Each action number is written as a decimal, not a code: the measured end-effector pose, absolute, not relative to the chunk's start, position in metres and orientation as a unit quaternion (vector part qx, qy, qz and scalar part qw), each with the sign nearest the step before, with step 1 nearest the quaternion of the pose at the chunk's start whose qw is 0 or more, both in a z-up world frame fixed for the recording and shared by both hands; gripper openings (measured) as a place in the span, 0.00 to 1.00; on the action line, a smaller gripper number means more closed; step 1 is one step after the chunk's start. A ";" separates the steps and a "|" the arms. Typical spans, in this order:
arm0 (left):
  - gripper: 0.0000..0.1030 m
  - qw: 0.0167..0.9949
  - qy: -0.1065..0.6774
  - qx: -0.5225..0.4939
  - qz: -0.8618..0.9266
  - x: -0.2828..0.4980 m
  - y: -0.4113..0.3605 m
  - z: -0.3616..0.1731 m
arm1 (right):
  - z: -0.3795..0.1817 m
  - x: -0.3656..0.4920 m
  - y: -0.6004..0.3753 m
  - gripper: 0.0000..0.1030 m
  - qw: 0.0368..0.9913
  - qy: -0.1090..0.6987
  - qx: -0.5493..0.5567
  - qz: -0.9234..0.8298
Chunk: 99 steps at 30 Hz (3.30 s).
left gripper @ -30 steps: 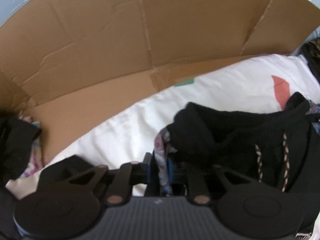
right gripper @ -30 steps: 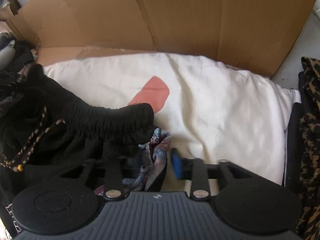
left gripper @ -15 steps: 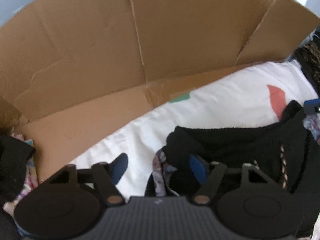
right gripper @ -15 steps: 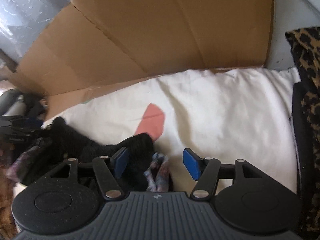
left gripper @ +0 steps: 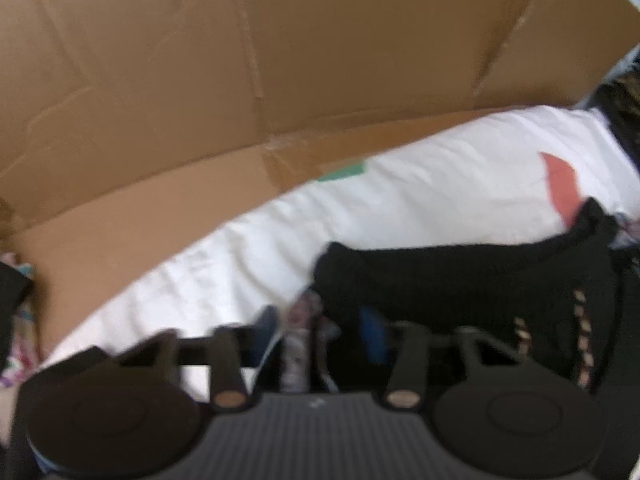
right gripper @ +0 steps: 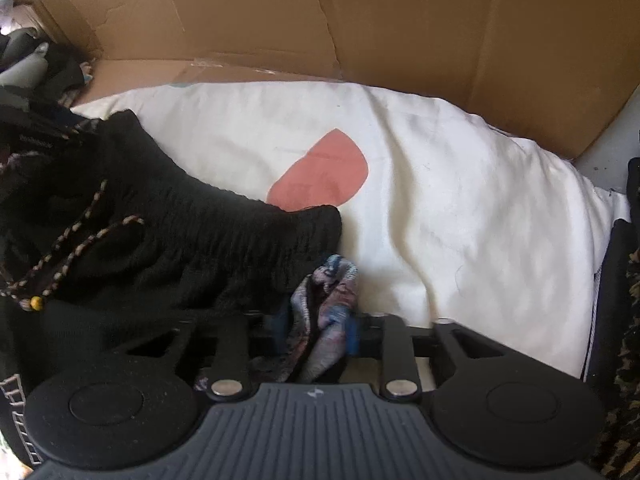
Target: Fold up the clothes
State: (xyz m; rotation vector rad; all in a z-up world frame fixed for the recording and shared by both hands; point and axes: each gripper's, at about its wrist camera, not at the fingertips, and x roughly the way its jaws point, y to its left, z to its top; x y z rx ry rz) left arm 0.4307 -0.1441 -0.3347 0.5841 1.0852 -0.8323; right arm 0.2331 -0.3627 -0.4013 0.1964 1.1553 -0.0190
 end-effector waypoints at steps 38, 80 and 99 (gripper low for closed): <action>0.67 0.817 0.421 0.232 -0.317 0.359 -0.104 -0.227 | -0.295 0.205 -0.369 0.47 0.909 0.383 0.155 -0.059; 0.85 0.757 0.579 0.117 -0.279 0.129 -0.014 -0.308 | -0.367 -0.004 -0.257 0.48 0.840 0.480 0.253 0.012; 0.13 0.763 0.562 0.079 -0.309 0.120 -0.013 -0.314 | -0.386 0.010 -0.240 0.48 0.822 0.482 0.300 0.039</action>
